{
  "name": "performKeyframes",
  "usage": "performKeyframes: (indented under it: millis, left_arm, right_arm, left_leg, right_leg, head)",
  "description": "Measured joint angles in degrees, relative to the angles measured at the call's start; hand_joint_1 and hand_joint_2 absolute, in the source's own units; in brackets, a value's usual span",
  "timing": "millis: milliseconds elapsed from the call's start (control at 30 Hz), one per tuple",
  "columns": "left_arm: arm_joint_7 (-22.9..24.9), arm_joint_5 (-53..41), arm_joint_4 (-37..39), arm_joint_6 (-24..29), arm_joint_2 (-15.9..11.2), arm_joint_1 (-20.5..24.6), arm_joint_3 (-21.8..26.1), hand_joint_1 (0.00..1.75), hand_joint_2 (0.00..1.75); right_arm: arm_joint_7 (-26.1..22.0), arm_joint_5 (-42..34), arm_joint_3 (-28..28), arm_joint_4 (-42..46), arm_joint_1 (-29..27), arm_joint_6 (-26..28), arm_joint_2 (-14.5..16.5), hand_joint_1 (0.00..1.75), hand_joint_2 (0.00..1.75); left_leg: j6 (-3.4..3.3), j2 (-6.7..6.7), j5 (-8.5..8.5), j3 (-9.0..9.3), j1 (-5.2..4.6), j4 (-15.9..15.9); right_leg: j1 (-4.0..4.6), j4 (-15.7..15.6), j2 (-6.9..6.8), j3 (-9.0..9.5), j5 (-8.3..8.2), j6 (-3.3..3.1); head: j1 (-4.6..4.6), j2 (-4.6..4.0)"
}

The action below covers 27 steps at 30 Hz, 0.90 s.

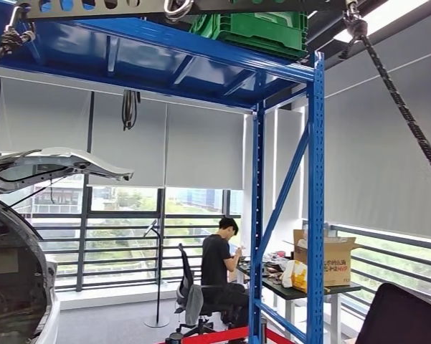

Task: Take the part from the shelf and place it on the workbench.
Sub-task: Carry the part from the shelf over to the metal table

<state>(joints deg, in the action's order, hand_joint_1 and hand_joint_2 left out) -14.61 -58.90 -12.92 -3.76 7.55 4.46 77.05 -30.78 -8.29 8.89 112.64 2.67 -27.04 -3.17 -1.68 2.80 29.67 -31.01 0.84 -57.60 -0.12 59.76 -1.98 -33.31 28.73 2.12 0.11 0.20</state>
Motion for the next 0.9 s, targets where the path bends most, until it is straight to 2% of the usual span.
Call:
performKeyframes:
  millis: [33,67,133,200,233,300,333,367,400,433,467,500,533,567,633,700,733,767,833,867,900]
  left_arm:
    - [1.32,0.23,-0.01,0.54,-0.04,-0.04,0.38,0.00,1.75]
    - [2.73,0.38,-0.02,1.11,-0.10,-0.10,0.74,0.00,1.75]
    - [5.29,0.62,-0.06,2.09,-0.24,-0.18,1.38,0.00,1.75]
    - [6.66,0.78,-0.15,2.56,-0.50,-0.23,1.87,0.00,1.75]
    - [6.98,0.88,-0.19,2.73,-0.67,-0.29,2.13,0.00,1.75]
    - [7.11,1.13,-0.24,2.99,-0.97,-0.52,2.57,0.00,1.75]
    - [7.01,1.23,-0.26,3.10,-1.15,-0.65,2.75,0.00,1.75]
    - [6.89,1.29,-0.30,3.15,-1.30,-0.73,2.86,0.00,1.75]
    - [6.76,1.29,-0.34,3.16,-1.48,-0.76,2.93,0.00,1.75]
    - [6.66,1.29,-0.44,3.16,-1.66,-0.72,2.97,0.00,1.75]
    - [6.54,1.29,-0.53,3.16,-1.84,-0.65,3.01,0.00,1.75]
    - [6.35,1.30,-0.61,3.16,-2.01,-0.60,3.07,0.00,1.75]
    - [6.13,1.36,-0.68,3.18,-2.15,-0.56,3.18,0.00,1.75]
    - [5.82,1.48,-0.70,3.20,-2.28,-0.52,3.31,0.00,1.75]
    - [5.28,1.74,-0.73,3.21,-2.54,-0.35,3.49,0.00,1.75]
    - [4.87,1.63,-0.89,3.21,-2.88,-0.12,3.50,0.00,1.75]
    - [4.75,1.45,-0.99,3.29,-3.03,-0.07,3.50,0.00,1.75]
    - [4.70,1.21,-1.10,3.41,-3.24,-0.12,3.50,0.00,1.75]
    - [4.80,0.85,-1.20,3.61,-3.61,-0.39,3.50,0.00,1.75]
    - [4.86,0.71,-1.23,3.63,-3.78,-0.51,3.50,0.00,1.75]
    - [4.91,0.65,-1.25,3.63,-3.90,-0.58,3.50,0.00,1.75]
  right_arm:
    - [-0.20,-0.01,-0.14,0.29,-0.16,0.07,-0.10,1.75,1.75]
    - [-0.34,-0.05,-0.33,0.53,-0.40,0.10,-0.24,1.75,1.75]
    - [-0.49,-0.23,-0.87,0.89,-0.98,0.04,-0.63,1.75,1.75]
    - [-0.61,-0.51,-1.53,1.17,-1.27,-0.11,-0.89,1.75,1.75]
    - [-0.69,-0.65,-1.86,1.26,-1.34,-0.21,-0.92,1.75,1.75]
    - [-0.81,-0.83,-2.59,1.32,-1.53,-0.55,-0.95,1.75,1.75]
    - [-0.85,-0.88,-2.97,1.32,-1.69,-0.76,-0.95,1.75,1.75]
    - [-0.88,-0.89,-3.32,1.33,-1.82,-0.95,-0.96,1.75,1.75]
    - [-0.90,-0.89,-3.57,1.34,-1.89,-1.08,-0.96,1.75,1.75]
    - [-0.92,-0.89,-3.74,1.38,-1.91,-1.15,-0.96,1.75,1.75]
    - [-0.89,-0.83,-3.81,1.42,-1.89,-1.20,-0.91,1.75,1.75]
    - [-0.75,-0.72,-3.85,1.47,-1.76,-1.24,-0.84,1.75,1.75]
    - [-0.50,-0.48,-3.81,1.55,-1.60,-1.27,-0.63,1.75,1.75]
    - [-0.18,-0.15,-3.70,1.64,-1.46,-1.27,-0.35,1.75,1.75]
    - [0.45,0.48,-3.23,1.81,-1.36,-1.14,0.32,1.75,1.75]
    - [0.70,0.72,-2.53,1.87,-1.23,-0.97,0.80,1.75,1.75]
    - [0.68,0.73,-2.14,1.87,-1.05,-0.93,0.96,1.75,1.75]
    - [0.58,0.69,-1.65,1.83,-0.89,-0.92,1.09,1.75,1.75]
    - [0.26,0.64,-0.57,1.59,-0.90,-0.92,1.27,1.75,1.75]
    - [0.09,0.65,0.01,1.42,-1.02,-0.90,1.35,1.75,1.75]
    - [-0.04,0.67,0.50,1.26,-1.09,-0.87,1.42,1.75,1.75]
  left_leg:
    - [0.23,0.33,0.07,0.03,-0.10,0.01]
    - [0.49,0.70,0.11,0.05,-0.17,0.06]
    - [1.12,1.24,0.30,0.22,-0.13,0.18]
    - [1.63,0.06,1.95,-0.43,-0.03,-1.54]
    - [1.78,-0.89,3.68,-1.56,0.02,-4.16]
    - [1.87,-2.06,7.38,-5.00,0.01,-11.95]
    - [1.91,-2.22,8.32,-6.44,0.00,-15.10]
    - [1.92,-2.31,8.17,-7.10,0.01,-16.42]
    - [1.91,-2.39,6.92,-6.78,0.05,-15.49]
    - [1.88,-2.67,4.85,-5.58,0.12,-12.60]
    - [1.83,-3.58,2.67,-4.04,0.26,-8.83]
    - [1.78,-4.57,1.17,-2.59,0.45,-5.28]
    - [1.69,-5.45,0.40,-1.67,0.57,-2.92]
    - [1.57,-6.00,0.33,-1.27,0.60,-1.79]
    - [1.09,-5.36,0.54,-1.20,0.49,-1.52]
    - [0.43,-4.44,0.32,-1.08,0.60,-1.28]
    - [0.16,-3.93,0.24,-1.03,0.68,-1.16]
    - [-0.01,-3.43,0.25,-1.01,0.67,-1.15]
    - [-0.10,-2.26,0.33,-0.99,0.63,-1.15]
    - [-0.09,-1.69,0.41,-0.96,0.62,-1.16]
    - [-0.02,-1.18,0.49,-0.89,0.63,-1.16]
  right_leg:
    - [0.25,-2.08,-0.55,0.93,-0.49,-0.33]
    - [0.49,-2.72,-0.64,1.10,-0.37,-0.61]
    - [0.44,-2.98,0.19,0.93,-0.63,-1.27]
    - [0.17,-3.51,0.94,1.01,-1.07,-2.07]
    - [0.04,-3.73,1.31,1.05,-1.24,-2.41]
    - [0.12,-3.75,2.17,1.00,-1.31,-2.69]
    - [0.16,-3.73,2.70,1.01,-1.31,-2.72]
    - [0.18,-3.69,3.29,1.03,-1.31,-2.73]
    - [0.19,-3.61,3.91,1.04,-1.29,-2.70]
    - [0.18,-3.45,4.54,1.05,-1.23,-2.62]
    - [0.17,-3.18,5.15,0.95,-1.11,-2.46]
    - [0.25,-2.65,5.76,0.70,-0.94,-2.24]
    - [0.30,-2.17,6.30,0.31,-0.81,-1.99]
    - [0.31,-1.80,6.80,-0.11,-0.75,-1.73]
    - [0.20,-1.53,7.50,-0.65,-0.78,-1.25]
    - [0.20,-0.08,5.96,-1.29,0.32,-0.66]
    - [0.16,2.10,4.68,-2.23,1.70,-0.36]
    - [0.07,5.48,3.46,-3.73,3.52,-0.10]
    - [-0.26,13.02,2.53,-7.28,6.57,0.27]
    - [-0.38,14.92,2.33,-8.21,6.82,0.41]
    - [-0.47,14.40,2.15,-7.98,5.89,0.48]
  head:
    - [0.00,0.01]
    - [0.00,0.01]
    - [-0.01,0.02]
    - [-0.01,0.01]
    - [0.00,0.01]
    - [0.00,0.01]
    - [0.00,0.01]
    - [0.00,0.01]
    - [0.00,0.01]
    - [0.00,0.00]
    - [0.00,0.00]
    - [0.00,0.00]
    - [0.00,0.01]
    - [0.00,0.01]
    - [0.00,0.01]
    - [-0.01,0.00]
    - [-0.01,0.00]
    - [-0.01,0.00]
    - [-0.02,0.00]
    - [-0.02,0.00]
    - [-0.02,0.00]
